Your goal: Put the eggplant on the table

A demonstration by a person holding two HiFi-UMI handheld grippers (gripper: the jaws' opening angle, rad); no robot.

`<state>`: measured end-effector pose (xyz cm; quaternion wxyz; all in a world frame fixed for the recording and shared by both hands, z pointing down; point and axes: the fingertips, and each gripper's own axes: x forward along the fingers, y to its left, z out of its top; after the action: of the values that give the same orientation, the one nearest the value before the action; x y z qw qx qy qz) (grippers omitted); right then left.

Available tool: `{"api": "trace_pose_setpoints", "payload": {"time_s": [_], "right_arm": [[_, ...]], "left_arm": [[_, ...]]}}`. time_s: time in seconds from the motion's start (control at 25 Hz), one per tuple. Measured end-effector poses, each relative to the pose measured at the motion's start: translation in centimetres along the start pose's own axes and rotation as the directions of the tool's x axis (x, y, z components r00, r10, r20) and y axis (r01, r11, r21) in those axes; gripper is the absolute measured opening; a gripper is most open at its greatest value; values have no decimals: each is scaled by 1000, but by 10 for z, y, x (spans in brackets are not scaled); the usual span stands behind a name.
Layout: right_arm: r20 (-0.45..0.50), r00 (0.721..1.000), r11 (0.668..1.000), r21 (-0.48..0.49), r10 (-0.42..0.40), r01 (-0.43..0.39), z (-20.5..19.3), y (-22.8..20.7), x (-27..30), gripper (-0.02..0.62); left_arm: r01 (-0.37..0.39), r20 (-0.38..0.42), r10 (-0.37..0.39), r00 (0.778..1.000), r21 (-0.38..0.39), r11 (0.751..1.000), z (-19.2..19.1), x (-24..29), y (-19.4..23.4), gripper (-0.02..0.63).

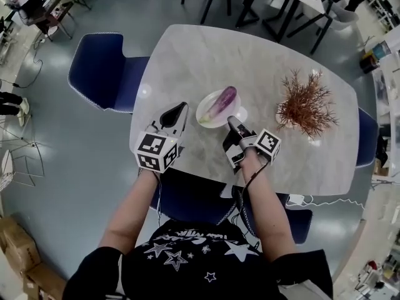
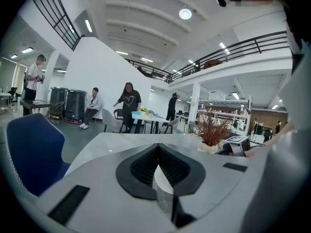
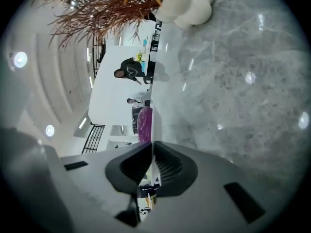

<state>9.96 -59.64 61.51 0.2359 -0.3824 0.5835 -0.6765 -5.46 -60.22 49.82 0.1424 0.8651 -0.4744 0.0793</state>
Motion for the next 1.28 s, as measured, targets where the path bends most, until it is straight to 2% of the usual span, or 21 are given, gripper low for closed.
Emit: {"api": "trace_pose_setpoints", "payload": {"time_s": [0.32,0.6,0.76,1.08,1.28], "right_arm": [[-29,998,999,-11,-50,50,-4,-25,19,20],[-29,997,998,-18,-66,65,-4,-31,28,20],[-17,994,992,-69,-104,103,-7,-33,30,20],[-33,987,984,-83,-160,157,-10,-38,32,20],[-48,980,973,-135,-193,185,-13,-41,34,20]], "left_arm": [[-19,-29,18,999,-30,999,-18,11,10,8],[-29,-42,27,999,-46,999,-24,14,13,8],[-34,-50,31,998,-51,998,-29,8,15,8],[-44,-41,42,998,-57,997,-28,3,18,8],[-48,-37,46,998,-63,997,-27,1,20,8]]}}
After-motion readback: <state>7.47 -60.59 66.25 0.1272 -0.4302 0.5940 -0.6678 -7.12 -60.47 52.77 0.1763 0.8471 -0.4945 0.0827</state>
